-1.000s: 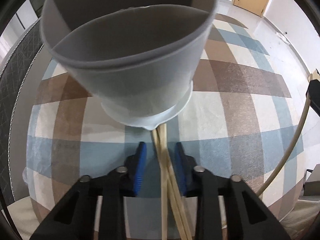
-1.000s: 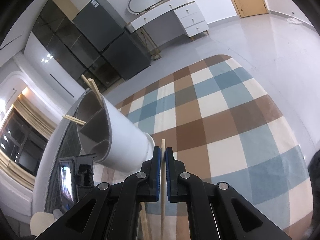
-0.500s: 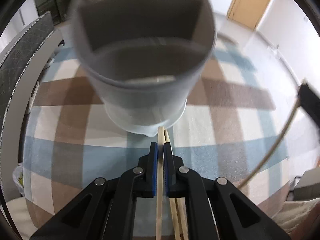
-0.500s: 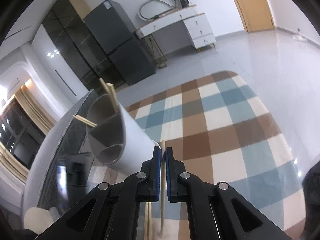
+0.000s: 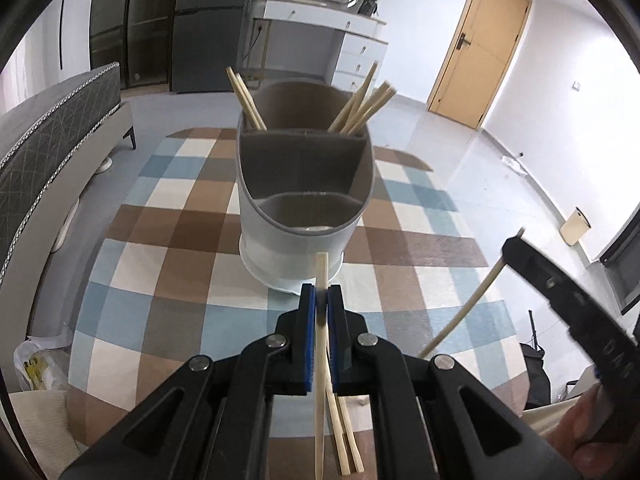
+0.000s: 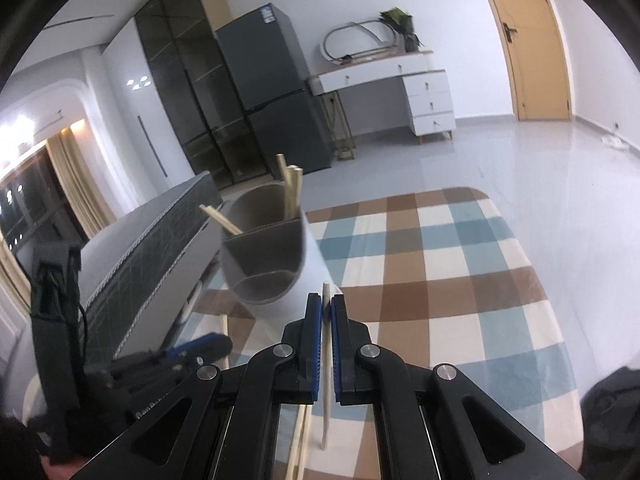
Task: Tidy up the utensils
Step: 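Lift both held chopsticks and carry them above the utensil holder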
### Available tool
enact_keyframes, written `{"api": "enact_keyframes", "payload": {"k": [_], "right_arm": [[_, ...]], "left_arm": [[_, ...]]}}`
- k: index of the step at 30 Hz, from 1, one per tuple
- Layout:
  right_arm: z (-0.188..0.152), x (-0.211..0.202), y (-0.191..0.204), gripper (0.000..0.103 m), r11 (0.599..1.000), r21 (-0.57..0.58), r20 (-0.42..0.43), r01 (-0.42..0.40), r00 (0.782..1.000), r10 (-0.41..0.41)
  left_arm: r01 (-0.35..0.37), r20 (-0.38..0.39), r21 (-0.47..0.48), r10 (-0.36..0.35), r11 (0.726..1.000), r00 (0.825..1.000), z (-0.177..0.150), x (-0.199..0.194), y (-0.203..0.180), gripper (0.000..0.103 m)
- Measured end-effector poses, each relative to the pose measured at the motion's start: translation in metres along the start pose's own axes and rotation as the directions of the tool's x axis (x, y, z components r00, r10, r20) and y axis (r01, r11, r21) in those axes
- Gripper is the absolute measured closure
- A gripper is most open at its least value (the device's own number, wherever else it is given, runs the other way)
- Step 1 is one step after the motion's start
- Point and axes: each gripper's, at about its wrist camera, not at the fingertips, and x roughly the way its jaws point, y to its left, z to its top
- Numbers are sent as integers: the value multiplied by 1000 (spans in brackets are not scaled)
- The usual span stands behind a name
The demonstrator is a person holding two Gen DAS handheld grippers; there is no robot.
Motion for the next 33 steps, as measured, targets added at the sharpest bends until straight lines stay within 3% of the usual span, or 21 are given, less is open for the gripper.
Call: {"api": "enact_keyframes", "payload": {"k": [7, 17, 28, 33], "right_arm": [[-4, -9, 14, 99, 999, -34, 31, 23, 999, -22], [5, -29, 20, 99, 1000, -9, 79, 14, 997, -13], [52, -59, 36, 99, 998, -64, 191, 12, 982, 0], [82, -68, 40, 99, 997, -77, 242, 9, 970, 10]], "left_arm": [[35, 31, -7, -35, 999, 999, 12, -9, 4, 102], [86, 187, -48, -76, 995, 979, 46, -54, 15, 102], [111, 331, -43, -90, 993, 939, 100, -85, 12, 102], [106, 325, -47, -85, 993, 942, 116, -84, 11, 102]]}}
